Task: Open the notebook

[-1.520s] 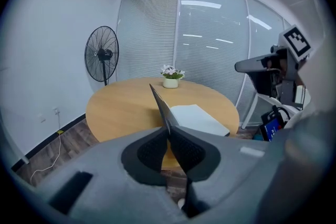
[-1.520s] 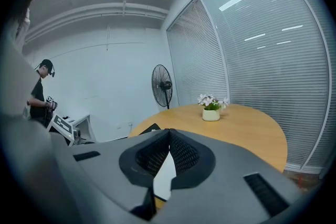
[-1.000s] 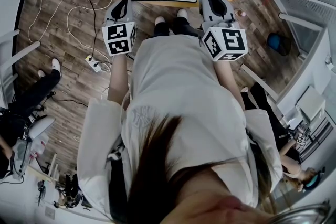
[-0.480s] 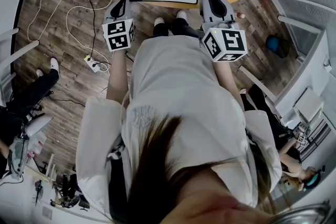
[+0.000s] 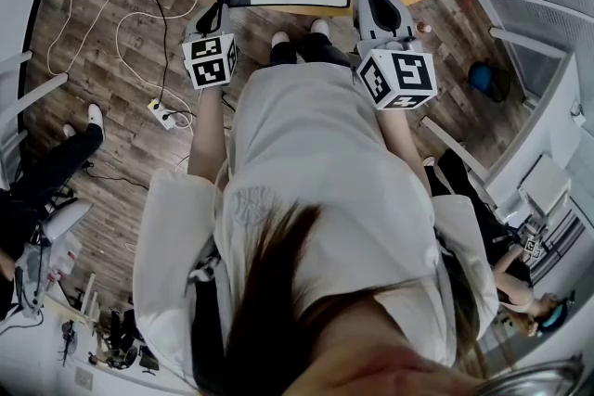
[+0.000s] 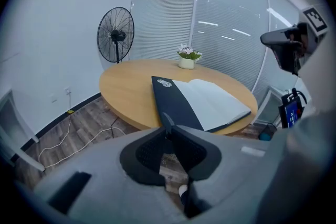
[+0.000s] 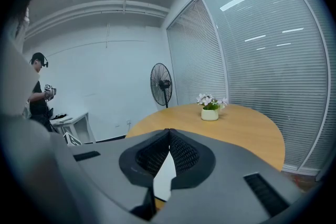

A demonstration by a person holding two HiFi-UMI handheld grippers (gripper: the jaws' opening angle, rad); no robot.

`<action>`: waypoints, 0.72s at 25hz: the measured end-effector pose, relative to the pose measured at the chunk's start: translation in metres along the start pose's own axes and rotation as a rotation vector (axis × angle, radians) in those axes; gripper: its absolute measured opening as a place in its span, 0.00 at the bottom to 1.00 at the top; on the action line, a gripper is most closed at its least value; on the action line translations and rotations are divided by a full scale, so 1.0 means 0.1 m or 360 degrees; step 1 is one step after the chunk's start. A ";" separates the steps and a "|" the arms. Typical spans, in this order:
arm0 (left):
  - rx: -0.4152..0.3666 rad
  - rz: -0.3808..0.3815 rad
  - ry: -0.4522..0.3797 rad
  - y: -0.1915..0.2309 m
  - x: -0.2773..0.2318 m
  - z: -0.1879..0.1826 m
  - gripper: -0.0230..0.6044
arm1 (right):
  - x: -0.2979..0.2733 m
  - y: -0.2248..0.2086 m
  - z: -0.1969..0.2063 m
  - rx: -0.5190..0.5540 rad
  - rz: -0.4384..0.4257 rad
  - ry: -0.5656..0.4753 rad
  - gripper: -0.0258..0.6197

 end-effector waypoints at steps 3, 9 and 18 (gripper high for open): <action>0.0006 -0.0004 0.0028 0.00 -0.03 0.06 0.11 | 0.01 -0.02 0.01 -0.0002 -0.0001 0.0003 0.04; 0.0029 -0.0008 0.0102 0.03 -0.13 0.17 0.12 | -0.01 -0.01 0.00 -0.0003 -0.0010 0.0013 0.04; -0.0002 -0.0008 0.0163 0.08 -0.15 0.23 0.12 | 0.00 -0.02 0.03 -0.0008 0.0006 0.0015 0.04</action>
Point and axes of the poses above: the fingertips, and each gripper's own axes: x backward along the fingers, y to its left, z out of its underside, the point moved 2 cm from there along x, backward along the fingers, and after that the axes turned 9 degrees about x, right-handed, at the moved point
